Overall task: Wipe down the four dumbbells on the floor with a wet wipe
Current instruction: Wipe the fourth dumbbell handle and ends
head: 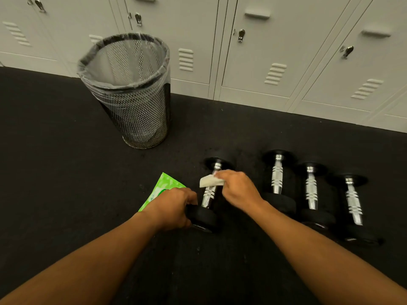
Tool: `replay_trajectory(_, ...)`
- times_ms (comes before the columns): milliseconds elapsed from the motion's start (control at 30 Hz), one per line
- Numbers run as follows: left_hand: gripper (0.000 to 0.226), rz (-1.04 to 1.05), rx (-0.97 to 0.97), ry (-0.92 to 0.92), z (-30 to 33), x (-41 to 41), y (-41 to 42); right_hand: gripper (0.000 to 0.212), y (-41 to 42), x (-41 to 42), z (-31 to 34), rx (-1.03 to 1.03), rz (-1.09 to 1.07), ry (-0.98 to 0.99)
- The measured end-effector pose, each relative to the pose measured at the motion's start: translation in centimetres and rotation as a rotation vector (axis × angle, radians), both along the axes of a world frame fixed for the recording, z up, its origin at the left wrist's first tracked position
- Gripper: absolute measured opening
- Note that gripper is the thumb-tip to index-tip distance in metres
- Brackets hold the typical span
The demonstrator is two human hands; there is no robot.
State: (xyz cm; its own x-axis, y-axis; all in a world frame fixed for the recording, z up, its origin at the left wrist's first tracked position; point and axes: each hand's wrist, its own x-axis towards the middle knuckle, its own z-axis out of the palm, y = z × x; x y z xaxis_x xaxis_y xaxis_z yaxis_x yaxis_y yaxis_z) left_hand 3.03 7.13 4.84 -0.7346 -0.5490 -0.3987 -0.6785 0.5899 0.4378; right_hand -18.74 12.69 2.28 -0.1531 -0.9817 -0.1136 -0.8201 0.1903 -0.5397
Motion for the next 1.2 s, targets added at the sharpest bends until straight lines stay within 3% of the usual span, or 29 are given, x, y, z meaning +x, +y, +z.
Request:
replay_trajectory(100,0.049,-0.007,-0.004,0.003,-0.2,0.0,-0.1,0.039,-0.5,-0.1,1.7,0.011,-0.477,-0.387)
replay_trajectory(233,0.046,-0.022,-0.027,0.006,0.0,0.0,0.0,0.020,-1.1,0.4,2.9,0.379,-0.701,-0.609)
replay_trajectory(367,0.042,-0.007,-0.010,0.031,-0.3,0.1,0.3,0.026,-0.5,0.5,2.4,0.479,-0.680,-0.655)
replay_trajectory(467,0.045,-0.013,-0.007,0.047,-0.4,0.3,0.5,0.061,-0.5,0.9,1.2,0.530,-0.644,-0.634)
replay_trajectory(700,0.054,-0.052,-0.040,0.074,-0.9,0.2,1.2,0.026,-1.2,3.7,-1.4,0.451,-0.669,-0.591)
replay_trajectory(1033,0.050,-0.156,-0.119,0.077,-1.1,-0.8,1.4,0.024,-0.8,3.7,-2.6,0.369,-0.783,-0.617)
replay_trajectory(1200,0.050,-0.167,-0.126,0.095,-0.6,-2.4,1.8,0.038,-1.1,2.4,-2.5,0.384,-0.746,-0.561)
